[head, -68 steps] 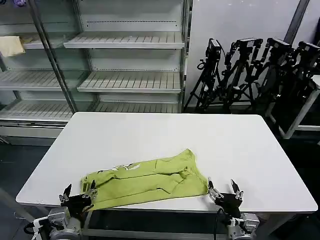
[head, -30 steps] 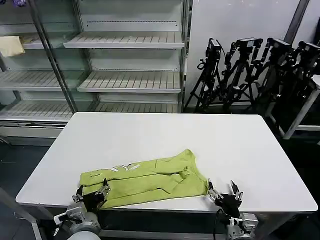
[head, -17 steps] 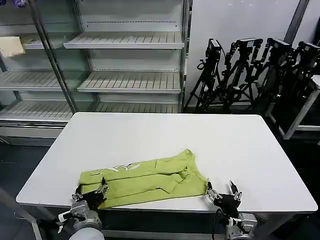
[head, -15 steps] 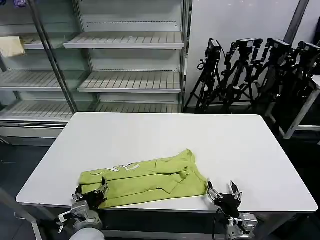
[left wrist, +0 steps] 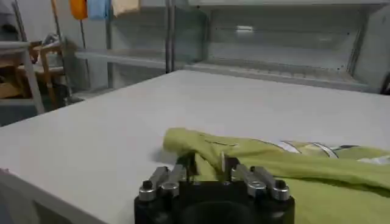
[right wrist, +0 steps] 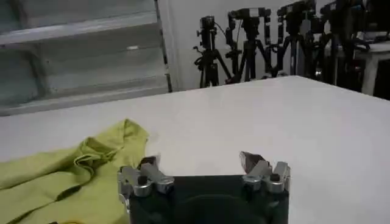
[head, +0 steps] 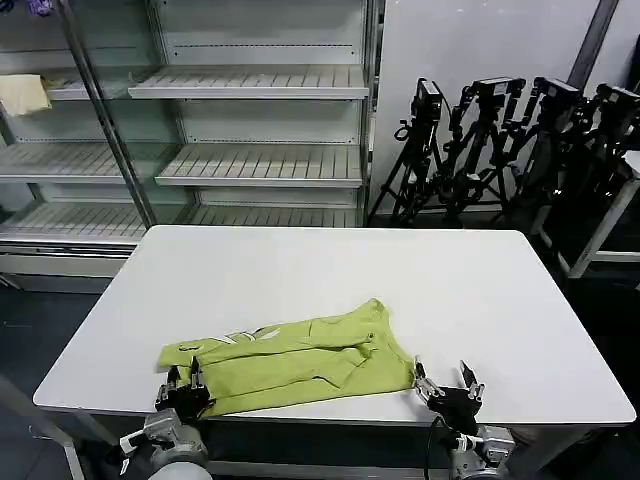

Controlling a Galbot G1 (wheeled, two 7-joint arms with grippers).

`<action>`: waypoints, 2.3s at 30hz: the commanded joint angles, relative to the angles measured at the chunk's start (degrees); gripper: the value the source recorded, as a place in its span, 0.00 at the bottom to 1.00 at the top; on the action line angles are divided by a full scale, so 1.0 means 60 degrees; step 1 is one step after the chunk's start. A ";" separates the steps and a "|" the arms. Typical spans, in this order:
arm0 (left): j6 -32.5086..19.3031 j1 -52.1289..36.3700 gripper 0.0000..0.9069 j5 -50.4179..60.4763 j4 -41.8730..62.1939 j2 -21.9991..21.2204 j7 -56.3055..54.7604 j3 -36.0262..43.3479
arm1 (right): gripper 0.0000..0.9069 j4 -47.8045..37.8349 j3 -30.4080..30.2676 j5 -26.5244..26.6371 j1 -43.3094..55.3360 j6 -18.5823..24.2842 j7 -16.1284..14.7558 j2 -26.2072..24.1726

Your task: Fold and organize the clothes.

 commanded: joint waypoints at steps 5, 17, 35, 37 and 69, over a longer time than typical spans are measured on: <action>-0.0512 -0.0098 0.09 -0.0638 -0.0229 0.0098 -0.0074 -0.0222 | 1.00 0.0027 0.0011 0.0011 -0.0011 -0.0011 0.0043 -0.0038; -0.0504 -0.0388 0.10 -0.2271 -0.1048 0.0512 -0.0050 -0.1213 | 1.00 0.0114 -0.0015 0.0018 -0.0078 -0.0020 0.0105 0.0018; -0.0148 -0.1834 0.10 -0.4497 0.0196 0.3051 0.0719 -0.3086 | 1.00 0.0249 0.0146 0.0044 -0.0284 -0.0003 0.0106 -0.0037; -0.0015 -0.1893 0.10 -0.5084 -0.0097 0.3070 0.0736 -0.3039 | 1.00 0.0254 0.0165 0.0042 -0.0290 -0.0003 0.0112 -0.0034; 0.0270 -0.2746 0.13 -0.5257 -0.0642 0.0459 0.1424 0.2293 | 1.00 0.0069 0.0471 -0.0097 -0.0560 0.0115 0.0090 0.0313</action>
